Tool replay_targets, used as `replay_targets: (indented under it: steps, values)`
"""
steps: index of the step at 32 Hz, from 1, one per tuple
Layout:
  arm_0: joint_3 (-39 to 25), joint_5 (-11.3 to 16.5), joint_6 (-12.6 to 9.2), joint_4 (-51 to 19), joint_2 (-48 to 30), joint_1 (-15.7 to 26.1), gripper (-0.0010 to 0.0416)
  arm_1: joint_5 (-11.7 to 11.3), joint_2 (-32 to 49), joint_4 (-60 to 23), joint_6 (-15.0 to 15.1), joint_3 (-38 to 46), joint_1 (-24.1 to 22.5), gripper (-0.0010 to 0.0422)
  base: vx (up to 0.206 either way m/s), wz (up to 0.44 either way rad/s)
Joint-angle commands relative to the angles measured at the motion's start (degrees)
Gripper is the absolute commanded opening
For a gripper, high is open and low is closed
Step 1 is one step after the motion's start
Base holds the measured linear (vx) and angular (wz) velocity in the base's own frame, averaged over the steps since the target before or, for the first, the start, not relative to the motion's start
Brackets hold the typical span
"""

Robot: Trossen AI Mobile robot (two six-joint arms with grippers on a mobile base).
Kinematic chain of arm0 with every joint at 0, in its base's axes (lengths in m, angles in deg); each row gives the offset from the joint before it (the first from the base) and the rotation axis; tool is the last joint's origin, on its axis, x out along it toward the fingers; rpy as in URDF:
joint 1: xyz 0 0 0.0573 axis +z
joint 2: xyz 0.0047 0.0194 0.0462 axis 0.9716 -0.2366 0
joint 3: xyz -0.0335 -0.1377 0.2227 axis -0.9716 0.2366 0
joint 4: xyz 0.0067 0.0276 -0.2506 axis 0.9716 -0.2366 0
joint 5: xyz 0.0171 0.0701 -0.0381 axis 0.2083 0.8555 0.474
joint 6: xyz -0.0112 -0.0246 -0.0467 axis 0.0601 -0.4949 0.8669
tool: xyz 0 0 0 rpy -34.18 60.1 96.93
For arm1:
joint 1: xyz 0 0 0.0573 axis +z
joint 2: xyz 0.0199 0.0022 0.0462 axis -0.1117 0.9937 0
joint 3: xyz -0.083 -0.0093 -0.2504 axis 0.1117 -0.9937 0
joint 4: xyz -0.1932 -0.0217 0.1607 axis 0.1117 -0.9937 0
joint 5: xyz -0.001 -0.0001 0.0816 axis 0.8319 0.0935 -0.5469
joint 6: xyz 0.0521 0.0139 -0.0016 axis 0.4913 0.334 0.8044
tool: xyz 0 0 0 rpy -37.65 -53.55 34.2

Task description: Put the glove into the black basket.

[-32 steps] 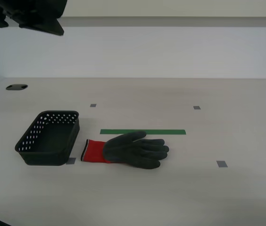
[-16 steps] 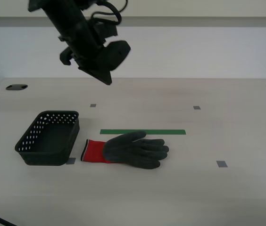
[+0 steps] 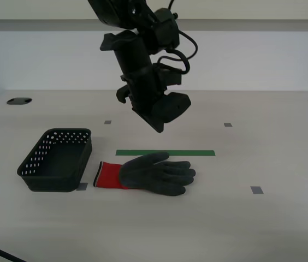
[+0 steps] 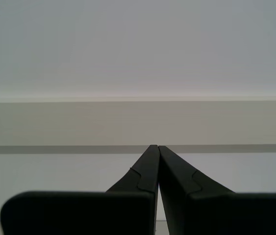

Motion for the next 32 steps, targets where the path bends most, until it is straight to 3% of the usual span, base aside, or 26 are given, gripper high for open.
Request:
replay_targets:
  steps: [1,6,14,25,28,30,32]
  values:
    - [-0.1,0.0,0.0,0.2,0.0,0.0,0.0001,0.1,4.0,-0.7,2.8,2.8,-1.6,0.0000,0.000,0.000]
    - [-0.1,0.0,0.0,0.1,0.0,0.0,0.0001,0.1,10.6,-3.3,6.7,8.0,-3.3,0.0000,0.000,0.000]
    - [-0.1,0.0,0.0,0.0,0.0,0.0,0.0001,0.1,18.8,-3.7,10.1,15.0,-4.9,0.0000,0.000,0.000]
    - [-0.1,0.0,0.0,0.0,0.0,0.0,0.0001,-0.8,22.4,-2.4,21.3,18.4,-9.4,0.0005,0.000,0.000]
    - [-0.1,0.0,0.0,0.0,0.0,0.0,0.0001,-3.1,22.4,-1.3,21.3,18.4,-9.7,0.0037,0.000,0.000]
    - [-0.1,0.0,0.0,0.0,0.0,0.0,0.0001,-4.1,22.5,0.3,21.7,18.3,-9.7,0.0099,0.000,0.000]
    - [-0.1,0.0,0.0,0.0,0.0,0.0,0.0000,-6.8,22.5,1.6,21.3,18.3,-9.8,0.0149,0.000,0.000]
